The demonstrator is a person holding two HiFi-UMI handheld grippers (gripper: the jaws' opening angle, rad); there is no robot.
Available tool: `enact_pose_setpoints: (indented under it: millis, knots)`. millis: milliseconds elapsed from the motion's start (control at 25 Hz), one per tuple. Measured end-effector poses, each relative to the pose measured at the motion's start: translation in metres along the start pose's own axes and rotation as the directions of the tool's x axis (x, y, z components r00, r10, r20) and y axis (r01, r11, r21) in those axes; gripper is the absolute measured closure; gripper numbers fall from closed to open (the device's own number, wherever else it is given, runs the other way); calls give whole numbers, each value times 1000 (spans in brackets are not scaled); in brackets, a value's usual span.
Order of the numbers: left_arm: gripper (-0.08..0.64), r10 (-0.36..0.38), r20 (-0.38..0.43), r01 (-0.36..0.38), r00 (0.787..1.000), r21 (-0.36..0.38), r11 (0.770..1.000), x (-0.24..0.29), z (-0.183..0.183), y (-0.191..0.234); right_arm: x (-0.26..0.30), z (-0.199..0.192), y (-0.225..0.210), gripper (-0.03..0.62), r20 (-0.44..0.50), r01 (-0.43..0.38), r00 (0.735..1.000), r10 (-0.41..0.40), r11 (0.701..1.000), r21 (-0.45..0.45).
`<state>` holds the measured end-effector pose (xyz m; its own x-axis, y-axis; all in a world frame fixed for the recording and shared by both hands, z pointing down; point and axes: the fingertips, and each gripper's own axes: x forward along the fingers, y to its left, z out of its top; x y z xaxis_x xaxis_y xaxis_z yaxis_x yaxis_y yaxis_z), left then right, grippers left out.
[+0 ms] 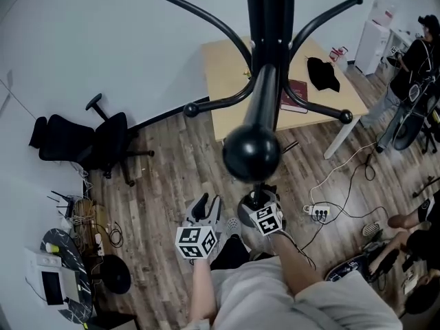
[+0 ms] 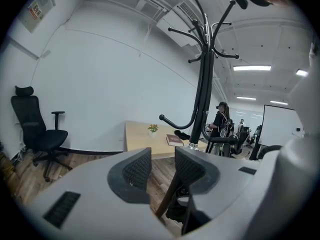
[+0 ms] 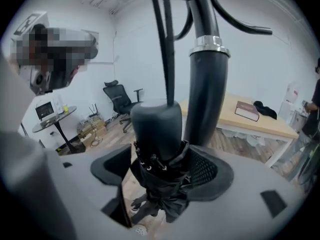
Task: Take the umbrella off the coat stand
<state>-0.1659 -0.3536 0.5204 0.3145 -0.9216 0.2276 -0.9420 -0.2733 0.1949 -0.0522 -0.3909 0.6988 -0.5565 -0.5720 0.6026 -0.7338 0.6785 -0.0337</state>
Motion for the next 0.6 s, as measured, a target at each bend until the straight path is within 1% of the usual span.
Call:
enact_pose_setpoints:
  millis: [80,120,240,360,600]
  knots:
    - [405,-11,-4,11,1000,-4,1000,-1,-3,-3,2,-7,-2,313,-15,28,999,-29,999,-28]
    - [405,-15,-6,15,1000,-5,1000,-1,-4,-4,3,-7,-3,329,-6,35,999,-35,999,-29]
    - [405,-5,-8,5,1000,-8,1000,-3,-6,3,5,0,-1,349,32,36,999,-36,999,-17]
    - [405,6,-9,-6,1000,-18,1000,-7,-9,7,2,5,3,355,51,35,998,-34,999,-14]
    - [405,-18,-10,18,1000,-31,999,-7,-14,-1,-9,12,-1,359,66,66,996,-65,998,-13]
